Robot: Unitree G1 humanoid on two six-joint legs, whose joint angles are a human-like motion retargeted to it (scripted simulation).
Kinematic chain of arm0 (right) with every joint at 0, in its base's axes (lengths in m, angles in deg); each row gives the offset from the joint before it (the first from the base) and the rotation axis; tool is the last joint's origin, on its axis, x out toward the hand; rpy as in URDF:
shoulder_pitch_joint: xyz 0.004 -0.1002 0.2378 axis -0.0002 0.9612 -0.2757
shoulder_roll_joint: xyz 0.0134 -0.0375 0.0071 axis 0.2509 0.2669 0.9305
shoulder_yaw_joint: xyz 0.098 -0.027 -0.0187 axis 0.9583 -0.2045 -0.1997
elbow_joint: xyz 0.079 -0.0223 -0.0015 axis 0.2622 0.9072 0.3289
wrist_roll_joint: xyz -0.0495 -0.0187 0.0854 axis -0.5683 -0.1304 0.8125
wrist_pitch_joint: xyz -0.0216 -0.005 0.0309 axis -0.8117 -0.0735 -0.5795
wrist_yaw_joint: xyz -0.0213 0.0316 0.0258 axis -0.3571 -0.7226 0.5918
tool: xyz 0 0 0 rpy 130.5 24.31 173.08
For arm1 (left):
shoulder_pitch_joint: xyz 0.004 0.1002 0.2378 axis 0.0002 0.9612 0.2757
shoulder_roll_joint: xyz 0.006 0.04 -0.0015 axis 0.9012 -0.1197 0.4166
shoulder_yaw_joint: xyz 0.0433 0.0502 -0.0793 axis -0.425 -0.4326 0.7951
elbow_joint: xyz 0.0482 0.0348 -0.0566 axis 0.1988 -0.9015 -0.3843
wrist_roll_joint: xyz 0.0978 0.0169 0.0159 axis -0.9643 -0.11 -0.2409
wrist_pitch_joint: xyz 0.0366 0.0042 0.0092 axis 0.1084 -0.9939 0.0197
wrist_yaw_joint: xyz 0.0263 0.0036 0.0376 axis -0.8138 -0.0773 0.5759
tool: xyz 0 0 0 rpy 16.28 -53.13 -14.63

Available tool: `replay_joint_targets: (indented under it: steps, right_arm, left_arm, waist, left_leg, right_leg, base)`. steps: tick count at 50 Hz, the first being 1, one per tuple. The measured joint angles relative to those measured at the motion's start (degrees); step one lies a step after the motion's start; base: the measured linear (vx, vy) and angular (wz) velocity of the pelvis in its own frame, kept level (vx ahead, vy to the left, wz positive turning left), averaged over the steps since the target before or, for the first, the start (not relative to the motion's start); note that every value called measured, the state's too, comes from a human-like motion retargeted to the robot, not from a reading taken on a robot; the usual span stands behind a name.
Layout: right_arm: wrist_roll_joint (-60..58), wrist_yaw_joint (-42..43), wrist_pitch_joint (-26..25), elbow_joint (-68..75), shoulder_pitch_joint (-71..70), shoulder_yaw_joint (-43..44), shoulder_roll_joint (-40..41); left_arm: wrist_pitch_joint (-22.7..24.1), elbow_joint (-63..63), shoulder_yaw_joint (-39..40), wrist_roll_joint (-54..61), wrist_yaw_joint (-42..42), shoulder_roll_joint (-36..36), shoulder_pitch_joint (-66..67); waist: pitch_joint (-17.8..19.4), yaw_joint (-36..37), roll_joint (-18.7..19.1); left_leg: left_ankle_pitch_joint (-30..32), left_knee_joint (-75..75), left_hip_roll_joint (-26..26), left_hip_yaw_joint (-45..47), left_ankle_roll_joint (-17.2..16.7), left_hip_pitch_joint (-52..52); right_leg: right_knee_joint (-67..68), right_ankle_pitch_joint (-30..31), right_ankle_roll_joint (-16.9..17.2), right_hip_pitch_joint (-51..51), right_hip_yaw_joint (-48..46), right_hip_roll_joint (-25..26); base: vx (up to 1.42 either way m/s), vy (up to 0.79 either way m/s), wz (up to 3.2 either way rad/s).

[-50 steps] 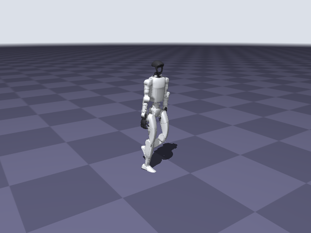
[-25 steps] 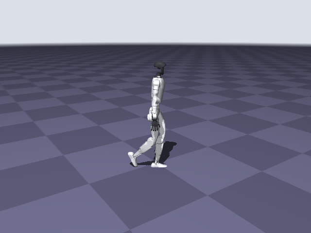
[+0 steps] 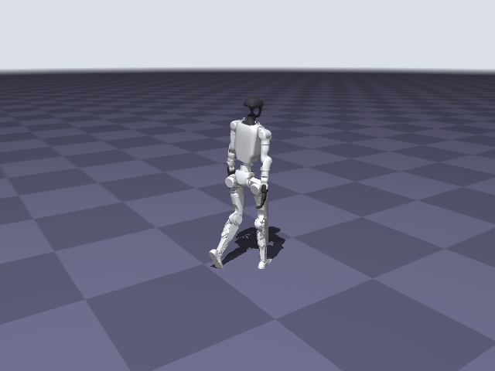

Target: Walk run

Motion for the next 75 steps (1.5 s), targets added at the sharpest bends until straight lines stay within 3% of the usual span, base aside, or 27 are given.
replay_joint_targets:
  steps: [2, 5, 6, 10, 12, 15, 17, 20, 22, 25, 27, 30, 32, 34, 40, 48, 50, 51, 53, 56, 58, 60, 62, 65, 72, 73, 75]
  right_arm:
    - [2.9, -0.6, -0.9, 0.5, -2.2, -0.2, -1.0]
    - [5.5, -1.9, -0.2, -0.4, -5.8, 2.1, -1.2]
    - [6.4, -2.2, 0.9, -1.4, -6.5, 2.3, -1.3]
    - [9.9, -2.6, 5.5, -7.5, -8.1, 1.4, -1.9]
    - [11.0, -2.0, 7.3, -10.6, -8.4, 0.9, -2.6]
    - [10.5, -1.0, 8.9, -14.0, -8.9, 1.4, -3.4]
    - [10.3, -0.9, 9.4, -15.4, -9.0, 1.8, -3.6]
    - [11.3, -0.7, 10.2, -16.2, -8.4, 1.7, -3.2]
    - [11.9, -0.3, 11.2, -15.4, -7.9, 1.0, -2.1]
    - [11.4, -0.6, 13.1, -13.1, -6.6, 0.6, -0.1]
    - [10.0, -0.5, 15.8, -11.7, -5.4, 1.4, 1.2]
    - [10.4, 2.2, 19.6, -10.1, -2.6, 1.1, 2.7]
    - [11.1, 4.9, 20.4, -9.0, -0.8, 1.6, 3.6]
    - [11.5, 7.4, 20.7, -8.6, 1.5, 3.0, 5.3]
    - [15.7, 11.0, 24.8, -12.1, 8.8, 5.5, 11.3]
    - [19.7, 6.0, 29.2, -27.5, 12.9, 0.2, 14.9]
    - [21.5, 1.9, 30.0, -32.3, 12.8, -1.2, 14.1]
    - [22.6, -0.1, 30.2, -34.5, 12.2, -1.6, 13.7]
    - [24.9, -3.6, 30.4, -39.2, 10.9, -2.0, 12.9]
    - [30.4, -7.5, 30.8, -46.4, 9.6, -4.0, 12.8]
    - [34.6, -10.2, 31.0, -50.3, 7.9, -5.3, 12.6]
    - [38.2, -12.6, 30.8, -54.0, 6.2, -6.7, 12.2]
    - [41.2, -13.9, 31.0, -57.6, 5.2, -8.0, 11.4]
    - [44.7, -13.4, 32.3, -63.2, 5.1, -9.7, 10.5]
    - [44.1, -10.9, 34.3, -71.6, 9.1, -11.3, 9.8]
    - [43.4, -10.6, 34.3, -72.1, 10.0, -11.4, 10.2]
    - [42.2, -10.3, 34.6, -72.8, 12.1, -11.7, 11.4]
  left_arm:
    - [-4.9, -6.3, 2.1, 3.1, 0.1, 1.0, 2.2]
    - [-8.1, -9.4, 2.6, 4.7, -2.9, 1.7, 7.8]
    - [-8.0, -9.4, 2.3, 3.8, -3.7, 1.7, 9.8]
    - [-8.3, -9.4, 2.3, -3.3, -1.5, 1.6, 16.5]
    - [-8.4, -9.4, 2.6, -6.7, 0.8, 1.9, 19.2]
    - [-8.6, -9.4, 3.2, -8.7, 2.8, 2.4, 22.5]
    - [-9.4, -9.4, 3.9, -7.5, 3.0, 2.3, 24.0]
    - [-11.0, -9.4, 5.1, -3.2, 2.9, 1.7, 25.5]
    - [-11.3, -9.4, 6.7, 0.2, 2.7, 1.0, 25.9]
    - [-9.7, -9.4, 8.5, 4.0, 1.8, -0.8, 26.2]
    - [-6.9, -9.4, 8.5, 5.6, 0.8, -1.8, 24.3]
    - [-1.9, -9.4, 10.2, 6.9, 3.5, -3.6, 19.4]
    - [1.9, -6.8, 8.4, 9.2, 4.7, -4.8, 15.8]
    - [4.5, -1.2, 4.5, 12.0, 4.3, -5.9, 12.7]
    - [12.3, 17.2, -5.4, 10.9, 2.3, -5.8, 4.1]
    - [20.6, 35.0, -13.2, 19.6, 1.5, -3.0, -0.5]
    - [22.0, 38.4, -14.0, 22.2, 1.4, -3.9, 1.9]
    - [22.4, 39.4, -14.1, 23.1, 1.3, -4.4, 3.3]
    - [23.3, 40.7, -14.5, 24.9, 0.9, -5.5, 6.3]
    - [25.6, 42.3, -14.4, 26.0, -1.4, -6.9, 12.0]
    - [26.6, 43.4, -14.3, 26.0, -2.5, -8.1, 15.1]
    - [27.9, 44.7, -14.0, 27.0, -4.2, -9.6, 17.5]
    - [29.3, 46.9, -14.2, 29.3, -5.9, -10.8, 20.0]
    - [31.1, 51.0, -14.7, 33.2, -6.7, -11.4, 22.8]
    - [30.6, 62.5, -17.8, 38.2, -6.7, -10.7, 23.7]
    - [29.9, 63.8, -18.4, 38.4, -6.6, -11.2, 23.1]
    - [28.7, 66.3, -19.7, 38.8, -6.3, -12.1, 21.9]
  waist:
    - [-0.5, -0.4, -1.4]
    - [0.4, 1.0, -4.4]
    - [0.6, 2.9, -5.5]
    - [1.1, 9.3, -8.2]
    - [1.2, 11.1, -8.5]
    - [1.2, 12.1, -8.8]
    - [1.0, 11.8, -8.7]
    - [0.6, 10.3, -8.3]
    - [0.9, 11.9, -11.0]
    - [0.7, 15.7, -14.4]
    - [0.2, 15.8, -13.1]
    - [-0.3, 13.7, -8.2]
    - [-0.8, 13.1, -4.9]
    - [-1.2, 12.9, -2.8]
    - [-1.4, 8.7, -1.1]
    - [3.7, 1.3, -5.0]
    - [4.2, 0.5, -5.1]
    - [3.8, 0.4, -4.9]
    - [2.8, 0.4, -4.6]
    - [1.1, -0.4, -2.5]
    - [1.1, -1.9, -2.4]
    - [0.7, -2.1, -3.6]
    - [0.5, 0.3, -5.1]
    - [1.7, 3.4, -7.8]
    - [4.0, 14.6, -13.0]
    - [4.2, 15.9, -13.6]
    - [4.5, 18.6, -13.9]
  left_leg:
    - [3.9, 5.3, 3.7, 9.1, -3.7, -3.1]
    - [-4.7, 11.4, 5.6, 17.8, 6.0, -8.9]
    - [-7.1, 11.3, 6.4, 20.9, 7.5, -11.0]
    - [-16.7, 7.3, 8.7, 27.6, 10.9, -19.4]
    - [-21.7, 2.0, 9.4, 28.9, 14.2, -22.9]
    - [-26.8, -9.2, 12.1, 36.3, 19.3, -25.3]
    - [-29.8, -17.7, 11.7, 41.5, 20.3, -25.1]
    - [-31.6, -28.4, 7.3, 41.9, 22.5, -23.9]
    - [-28.7, -28.6, 7.8, 40.8, 23.7, -22.3]
    - [-31.1, -27.3, 8.5, 44.9, 23.7, -18.5]
    - [-32.7, -25.4, 7.1, 31.8, 23.7, -21.3]
    - [-36.2, -24.4, 9.1, 28.4, 23.7, -16.6]
    - [-37.3, -24.6, 10.3, 24.2, 23.7, -14.1]
    - [-37.7, -25.3, 10.2, 19.5, 23.7, -11.6]
    - [-37.0, -29.9, 7.6, 5.5, 23.7, -3.3]
    - [-35.8, -30.1, 2.0, -5.5, 23.7, 8.8]
    - [-31.4, -29.4, 0.1, -4.9, 23.1, 11.9]
    - [-27.5, -28.2, 0.4, -4.5, 20.5, 12.3]
    - [-17.1, -24.0, -0.1, -4.6, 13.4, 12.0]
    - [-0.4, -6.3, 1.3, -0.8, -0.8, 4.4]
    - [5.6, 7.5, 4.3, 3.5, -5.4, -2.7]
    - [0.8, 14.9, 5.4, 7.2, 0.0, -9.3]
    - [-7.7, 17.6, 6.3, 12.5, 5.6, -15.7]
    - [-16.3, 14.6, 6.6, 16.9, 9.6, -24.4]
    - [-27.1, -20.8, 8.3, 25.2, 16.8, -28.7]
    - [-27.3, -23.7, 7.5, 23.1, 17.4, -28.6]
    - [-20.6, -26.4, 5.9, 18.7, 21.7, -27.2]
  right_leg:
    - [-1.1, -0.4, -1.7, 2.7, -5.2, -2.3]
    - [-3.0, 0.2, -3.8, 6.5, -9.0, -3.5]
    - [-3.9, 0.5, -4.0, 7.5, -10.3, -4.1]
    - [-7.3, 0.4, -3.6, 11.6, -16.1, -4.5]
    - [-8.3, -0.5, -3.3, 13.5, -18.8, -3.6]
    - [-9.3, -2.2, -3.2, 16.3, -23.1, -1.7]
    - [-9.8, -2.7, -3.2, 18.0, -26.0, 0.0]
    - [-10.0, -2.0, -2.8, 20.9, -31.1, 2.7]
    - [-8.7, -0.2, -2.8, 22.9, -30.2, 3.0]
    - [-4.0, 8.9, 1.8, 24.4, -29.3, 0.9]
    - [1.9, 21.0, 3.2, 22.6, -28.2, 2.7]
    - [15.7, 34.7, 0.3, 16.8, -21.5, 10.1]
    - [23.4, 33.1, -1.7, 12.2, -17.9, 14.8]
    - [29.1, 25.7, -2.7, 7.9, -15.6, 16.4]
    - [27.4, 13.3, -10.1, -4.8, -15.0, 10.5]
    - [0.4, 5.3, -2.2, -10.2, 2.2, 5.1]
    - [-2.2, 1.7, 1.4, -10.2, 1.0, 2.7]
    - [-1.9, 2.9, -0.3, -10.4, -1.6, 3.0]
    - [-0.1, 4.7, -3.5, -9.9, -10.7, 1.7]
    - [5.2, -2.4, -7.6, -7.8, -1.4, 6.8]
    - [7.5, -5.4, -8.4, -6.3, -4.9, 5.0]
    - [6.7, -7.0, -10.3, -2.8, -10.3, 3.1]
    - [4.5, -7.4, -12.1, 0.7, -6.3, 5.7]
    - [0.6, -4.1, -13.9, 5.7, -9.4, 5.2]
    - [-6.6, 15.7, -10.9, 18.5, -17.8, 6.5]
    - [-5.8, 19.0, -10.1, 19.7, -18.4, 6.2]
    - [-1.7, 26.7, -7.8, 21.2, -16.0, 6.8]
  base:
    - [0.61, -0.20, 1.73]
    - [0.48, -0.20, 1.16]
    - [0.35, -0.15, 0.59]
    - [0.52, -0.13, 0.64]
    - [0.52, -0.09, 1.24]
    - [0.60, -0.07, 1.51]
    - [0.56, -0.04, 1.65]
    - [0.77, -0.11, 1.67]
    - [0.92, -0.48, 0.33]
    - [1.03, -0.19, -0.18]
    - [0.82, -0.03, 0.88]
    - [0.91, 0.16, 1.84]
    - [0.90, 0.22, 2.14]
    - [0.94, 0.14, 2.18]
    - [0.89, -0.05, 2.72]
    - [0.93, -0.27, 1.68]
    - [1.02, -0.02, 0.52]
    - [0.93, -0.10, 0.36]
    - [1.16, -0.30, 0.39]
    - [1.11, -0.33, 0.91]
    - [1.14, -0.36, 1.65]
    - [0.97, -0.28, 1.13]
    - [1.01, -0.28, 0.47]
    - [1.16, -0.38, 0.49]
    - [1.09, -0.34, -0.10]
    - [1.41, -0.30, -0.43]
    - [1.27, -0.26, -0.38]
